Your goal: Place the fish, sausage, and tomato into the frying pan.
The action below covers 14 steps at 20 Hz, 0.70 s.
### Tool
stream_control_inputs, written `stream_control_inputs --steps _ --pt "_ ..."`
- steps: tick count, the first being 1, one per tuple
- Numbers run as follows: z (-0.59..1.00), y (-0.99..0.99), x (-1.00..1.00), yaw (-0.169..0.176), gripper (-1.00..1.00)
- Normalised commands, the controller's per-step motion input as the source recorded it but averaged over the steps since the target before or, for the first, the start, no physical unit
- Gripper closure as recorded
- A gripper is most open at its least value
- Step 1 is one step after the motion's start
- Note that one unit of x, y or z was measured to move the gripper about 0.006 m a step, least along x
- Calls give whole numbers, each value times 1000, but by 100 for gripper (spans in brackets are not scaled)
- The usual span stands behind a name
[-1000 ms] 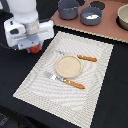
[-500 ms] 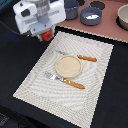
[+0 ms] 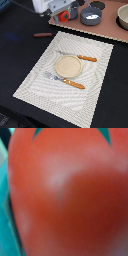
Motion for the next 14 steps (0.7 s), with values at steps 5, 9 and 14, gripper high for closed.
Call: stream_control_inputs --steps 5,9,14 --pt "352 817 949 0 100" --pt "81 848 906 0 100" --pt "22 857 891 0 100"
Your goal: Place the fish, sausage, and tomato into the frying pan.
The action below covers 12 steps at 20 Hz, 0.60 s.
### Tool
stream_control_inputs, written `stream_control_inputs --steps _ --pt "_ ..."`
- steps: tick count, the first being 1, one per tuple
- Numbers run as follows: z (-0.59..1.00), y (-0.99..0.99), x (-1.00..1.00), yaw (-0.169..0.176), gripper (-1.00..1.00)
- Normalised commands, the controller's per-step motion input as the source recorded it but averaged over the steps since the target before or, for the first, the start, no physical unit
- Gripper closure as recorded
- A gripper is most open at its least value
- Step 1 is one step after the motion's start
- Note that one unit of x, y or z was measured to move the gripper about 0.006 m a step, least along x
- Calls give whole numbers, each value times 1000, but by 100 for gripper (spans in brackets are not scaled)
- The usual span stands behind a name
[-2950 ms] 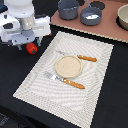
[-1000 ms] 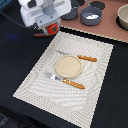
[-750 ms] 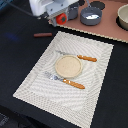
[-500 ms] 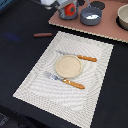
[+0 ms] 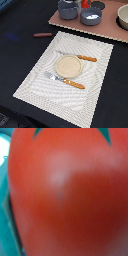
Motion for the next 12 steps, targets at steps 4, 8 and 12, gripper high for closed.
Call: stream_control_inputs --steps 4,8,12 --pt "0 861 852 0 100" --pt "-10 756 697 0 100" --pt "-70 620 288 1 100"
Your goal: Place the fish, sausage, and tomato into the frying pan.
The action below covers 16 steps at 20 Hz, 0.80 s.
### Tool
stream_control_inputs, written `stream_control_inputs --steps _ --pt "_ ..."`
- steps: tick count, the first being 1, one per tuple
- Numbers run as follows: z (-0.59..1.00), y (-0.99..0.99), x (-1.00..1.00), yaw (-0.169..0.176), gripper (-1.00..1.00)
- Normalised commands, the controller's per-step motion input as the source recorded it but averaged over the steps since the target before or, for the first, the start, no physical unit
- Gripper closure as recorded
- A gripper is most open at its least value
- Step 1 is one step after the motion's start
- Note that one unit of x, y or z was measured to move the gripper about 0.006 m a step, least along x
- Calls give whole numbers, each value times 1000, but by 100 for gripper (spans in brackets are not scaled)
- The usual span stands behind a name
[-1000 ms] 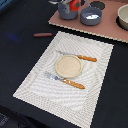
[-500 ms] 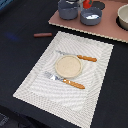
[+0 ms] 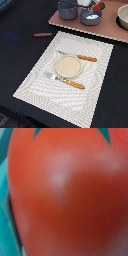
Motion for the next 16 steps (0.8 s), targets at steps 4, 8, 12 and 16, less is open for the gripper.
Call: stream_control_inputs --steps 4,8,12,16 --pt "-88 499 69 15 -100" --pt "-107 496 109 16 -100" --pt "-9 502 204 11 -100" --pt "196 344 147 10 -100"
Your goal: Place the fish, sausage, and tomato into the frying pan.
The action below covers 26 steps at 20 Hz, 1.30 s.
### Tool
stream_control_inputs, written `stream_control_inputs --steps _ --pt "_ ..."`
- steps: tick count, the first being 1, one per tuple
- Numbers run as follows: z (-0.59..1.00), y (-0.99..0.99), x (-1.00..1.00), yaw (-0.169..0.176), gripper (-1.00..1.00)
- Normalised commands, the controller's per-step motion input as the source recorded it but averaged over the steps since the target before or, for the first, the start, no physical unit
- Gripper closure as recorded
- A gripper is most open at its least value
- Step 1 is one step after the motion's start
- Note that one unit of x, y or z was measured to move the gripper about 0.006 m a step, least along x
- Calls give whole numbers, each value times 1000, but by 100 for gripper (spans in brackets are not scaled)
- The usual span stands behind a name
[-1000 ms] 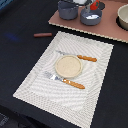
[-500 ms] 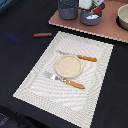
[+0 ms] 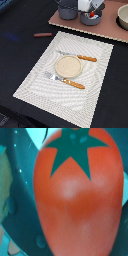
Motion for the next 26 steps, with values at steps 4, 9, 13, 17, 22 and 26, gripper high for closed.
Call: stream_control_inputs --steps 4,9,13,17,22,26 --pt "903 -241 -248 18 -100" --pt "938 -663 -433 1 -100" --pt "664 -646 -482 0 -100" --pt "114 -529 -679 0 -100" --pt "-38 -529 -755 0 -100" --pt "-149 -544 -749 0 -100"
